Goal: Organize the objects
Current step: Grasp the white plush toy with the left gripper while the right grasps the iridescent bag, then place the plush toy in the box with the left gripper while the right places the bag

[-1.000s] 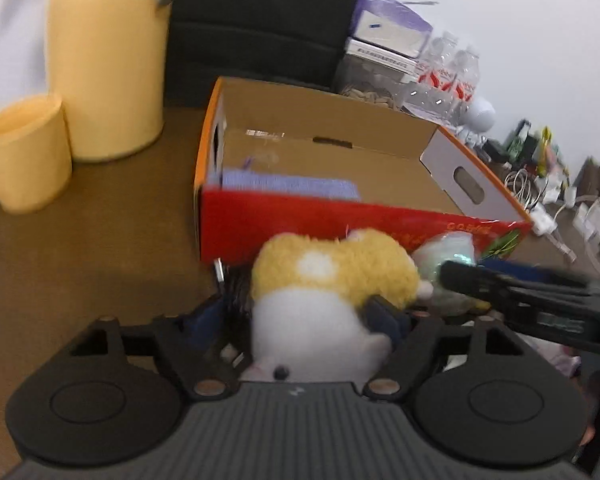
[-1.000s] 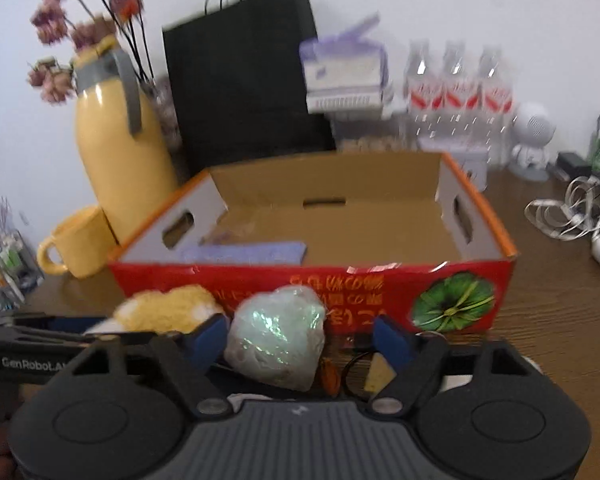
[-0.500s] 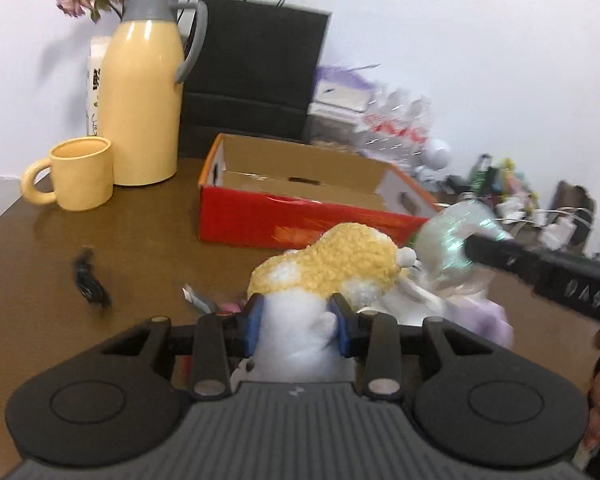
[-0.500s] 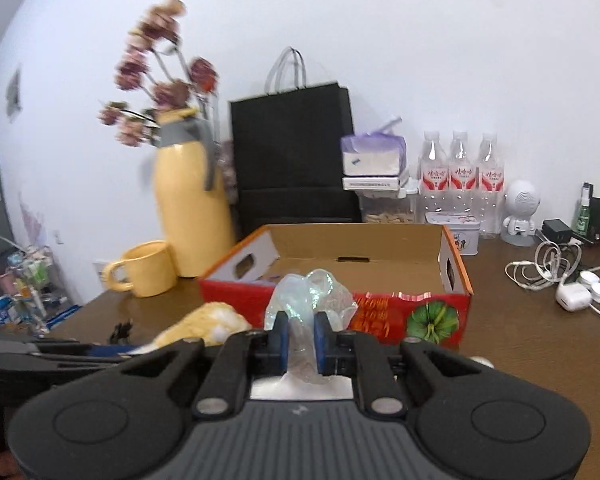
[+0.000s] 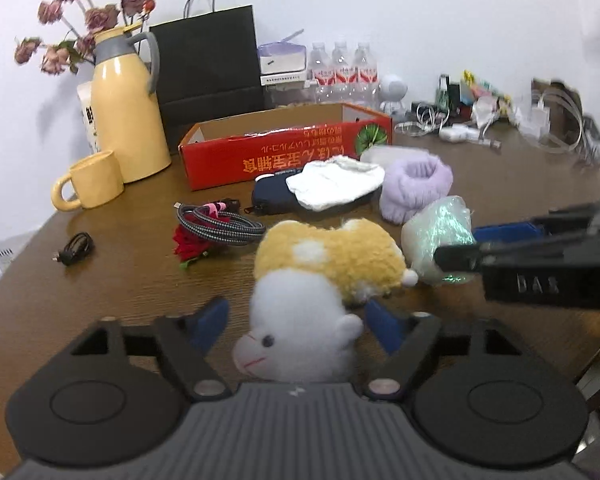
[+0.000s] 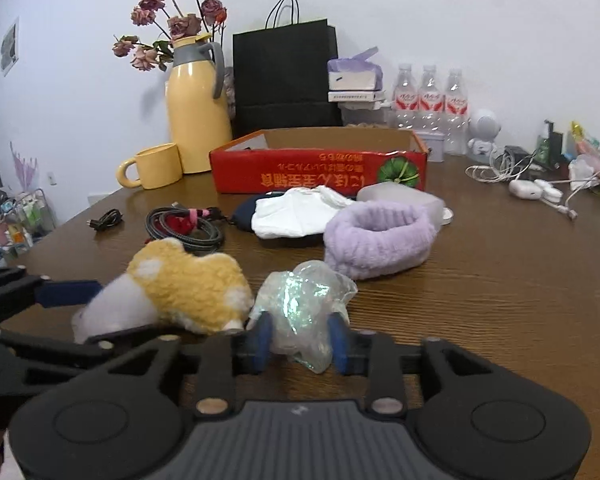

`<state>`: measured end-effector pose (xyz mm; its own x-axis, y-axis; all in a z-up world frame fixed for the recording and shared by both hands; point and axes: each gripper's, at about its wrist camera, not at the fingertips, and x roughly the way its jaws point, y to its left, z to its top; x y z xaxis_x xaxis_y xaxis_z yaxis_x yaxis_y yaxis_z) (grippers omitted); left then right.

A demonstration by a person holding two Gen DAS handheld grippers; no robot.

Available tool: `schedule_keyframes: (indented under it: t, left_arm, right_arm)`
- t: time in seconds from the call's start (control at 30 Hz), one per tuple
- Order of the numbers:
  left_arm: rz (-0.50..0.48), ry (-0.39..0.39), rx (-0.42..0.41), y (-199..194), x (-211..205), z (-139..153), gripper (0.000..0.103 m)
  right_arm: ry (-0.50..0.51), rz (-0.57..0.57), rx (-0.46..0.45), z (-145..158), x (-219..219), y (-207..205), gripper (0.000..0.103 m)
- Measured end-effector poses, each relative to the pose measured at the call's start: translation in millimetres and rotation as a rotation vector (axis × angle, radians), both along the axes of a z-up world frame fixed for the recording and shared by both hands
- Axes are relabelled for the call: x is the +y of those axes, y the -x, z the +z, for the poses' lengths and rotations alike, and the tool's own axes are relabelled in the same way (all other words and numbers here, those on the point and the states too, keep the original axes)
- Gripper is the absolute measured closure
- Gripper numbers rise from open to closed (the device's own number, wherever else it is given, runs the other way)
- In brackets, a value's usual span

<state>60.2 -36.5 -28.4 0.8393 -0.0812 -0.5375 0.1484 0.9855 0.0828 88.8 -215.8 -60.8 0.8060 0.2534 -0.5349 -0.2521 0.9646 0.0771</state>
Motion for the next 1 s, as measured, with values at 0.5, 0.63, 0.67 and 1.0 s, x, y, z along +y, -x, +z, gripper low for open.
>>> schedule_keyframes:
  t: [0.5,0.63,0.67,1.0]
  left_arm:
    - [0.020,0.150,0.110,-26.4,20.3,-1.0,0.051]
    - [0.060,0.179,-0.016,-26.8,47.9,41.1,0.056]
    - [0.065,0.183,-0.043,-32.7,56.5,52.3,0.056]
    - [0.073,0.073,-0.065,-259.1,70.5,121.8,0.102]
  right_arm:
    - [0.001,0.001,0.026,-12.4,1.4,-33.8,0.066]
    - [0.005,-0.010,0.013,1.7,2.9,-36.7,0.068]
    - [-0.003,0.008,-0.009,11.3,1.7,-34.9,0.068]
    - [0.003,-0.008,-0.219,114.1,-24.1,-159.9,0.067]
